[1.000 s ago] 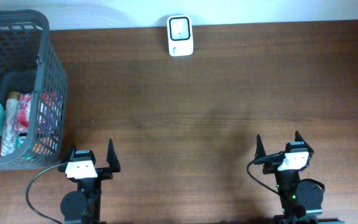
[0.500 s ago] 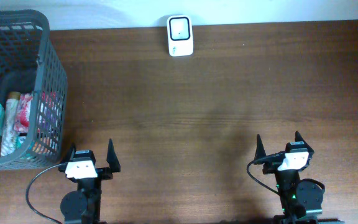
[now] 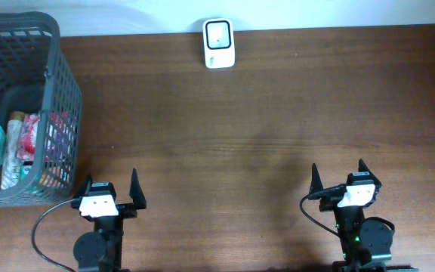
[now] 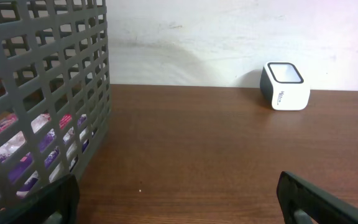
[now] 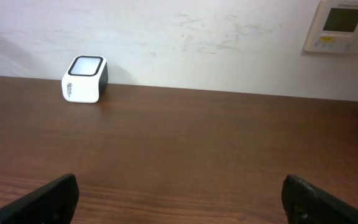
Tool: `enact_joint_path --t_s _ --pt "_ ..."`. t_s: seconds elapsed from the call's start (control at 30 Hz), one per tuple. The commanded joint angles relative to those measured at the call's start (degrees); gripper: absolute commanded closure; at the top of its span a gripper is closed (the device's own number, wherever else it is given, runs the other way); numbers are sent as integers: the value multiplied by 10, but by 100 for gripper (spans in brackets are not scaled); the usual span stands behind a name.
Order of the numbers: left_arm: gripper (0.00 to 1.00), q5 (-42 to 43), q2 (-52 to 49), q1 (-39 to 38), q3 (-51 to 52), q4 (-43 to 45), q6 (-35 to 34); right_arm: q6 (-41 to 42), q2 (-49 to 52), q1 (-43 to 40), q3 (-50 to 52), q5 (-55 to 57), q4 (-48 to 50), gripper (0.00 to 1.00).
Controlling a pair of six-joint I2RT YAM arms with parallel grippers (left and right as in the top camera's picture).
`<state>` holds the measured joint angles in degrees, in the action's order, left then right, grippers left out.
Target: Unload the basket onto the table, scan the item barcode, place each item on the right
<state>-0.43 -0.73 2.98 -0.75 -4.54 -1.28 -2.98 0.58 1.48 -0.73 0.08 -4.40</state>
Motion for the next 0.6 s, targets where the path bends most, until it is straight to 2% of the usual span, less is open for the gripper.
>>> enact_joint_path --t_s 0.0,0.43,0.5,0.57 --pt "1 6 4 2 2 -3 9 4 -4 -3 4 -1 -3 1" --pt "1 12 4 2 2 11 9 4 -4 -3 4 -1 -3 1" --pt "1 78 4 2 2 17 9 4 -4 -3 4 -1 -3 1" --pt "1 192 4 2 2 84 9 4 -4 -3 4 -1 -3 1"
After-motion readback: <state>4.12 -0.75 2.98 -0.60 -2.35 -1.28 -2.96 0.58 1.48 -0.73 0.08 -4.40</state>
